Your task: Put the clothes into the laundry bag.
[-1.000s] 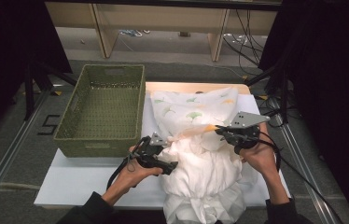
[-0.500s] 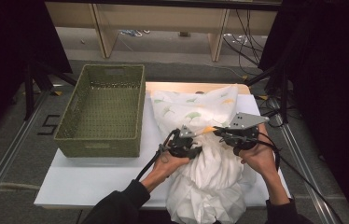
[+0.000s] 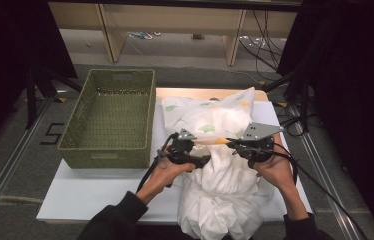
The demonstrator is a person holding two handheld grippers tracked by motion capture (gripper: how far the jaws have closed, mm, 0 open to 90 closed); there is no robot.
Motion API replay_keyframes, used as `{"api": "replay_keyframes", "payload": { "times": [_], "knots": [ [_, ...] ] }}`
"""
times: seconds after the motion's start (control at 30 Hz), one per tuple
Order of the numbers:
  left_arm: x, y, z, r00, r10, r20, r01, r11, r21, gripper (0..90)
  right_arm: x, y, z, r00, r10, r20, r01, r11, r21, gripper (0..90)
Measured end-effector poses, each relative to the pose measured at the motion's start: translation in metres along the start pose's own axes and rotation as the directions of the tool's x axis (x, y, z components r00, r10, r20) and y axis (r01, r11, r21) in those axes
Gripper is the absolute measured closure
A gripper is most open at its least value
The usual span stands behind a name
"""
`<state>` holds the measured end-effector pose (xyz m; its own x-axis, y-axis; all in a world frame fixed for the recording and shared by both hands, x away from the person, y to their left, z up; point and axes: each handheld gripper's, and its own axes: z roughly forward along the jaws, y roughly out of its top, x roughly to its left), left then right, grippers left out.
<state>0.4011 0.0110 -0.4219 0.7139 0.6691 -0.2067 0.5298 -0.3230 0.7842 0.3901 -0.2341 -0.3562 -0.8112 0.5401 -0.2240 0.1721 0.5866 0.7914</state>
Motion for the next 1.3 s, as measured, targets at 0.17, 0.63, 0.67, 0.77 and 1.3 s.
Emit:
{"api": "replay_keyframes", "payload": {
  "times": [0.17, 0.63, 0.67, 0.77, 1.3],
  "knots": [
    [-0.015, -0.021, -0.032, 0.9963, 0.050, 0.069, -0.053, 0.9979, 0.038, 16.4, -0.001, 0.001, -0.003, 0.9999, 0.008, 0.007, -0.008, 1.000, -0.009, 90.0],
    [-0.038, -0.018, 0.056, 0.9905, 0.117, 0.072, -0.117, 0.9931, -0.003, 73.8, 0.001, 0.001, -0.003, 1.0000, 0.006, -0.001, -0.006, 1.000, -0.003, 90.0],
    [-0.037, -0.013, 0.057, 0.9928, 0.105, 0.059, -0.103, 0.9944, -0.022, 75.7, 0.000, 0.001, -0.004, 0.9999, 0.013, 0.003, -0.013, 1.000, -0.006, 90.0],
    [-0.026, 0.009, 0.050, 0.9890, 0.147, -0.018, -0.148, 0.9873, -0.059, 77.0, -0.001, 0.001, -0.007, 0.9999, 0.013, 0.008, -0.013, 1.000, -0.016, 90.0],
    [-0.012, -0.007, 0.019, 0.9943, 0.104, -0.024, -0.103, 0.9943, 0.026, 27.3, -0.003, -0.004, -0.001, 0.9999, 0.011, 0.003, -0.011, 1.000, 0.006, 90.0]
  ]
}}
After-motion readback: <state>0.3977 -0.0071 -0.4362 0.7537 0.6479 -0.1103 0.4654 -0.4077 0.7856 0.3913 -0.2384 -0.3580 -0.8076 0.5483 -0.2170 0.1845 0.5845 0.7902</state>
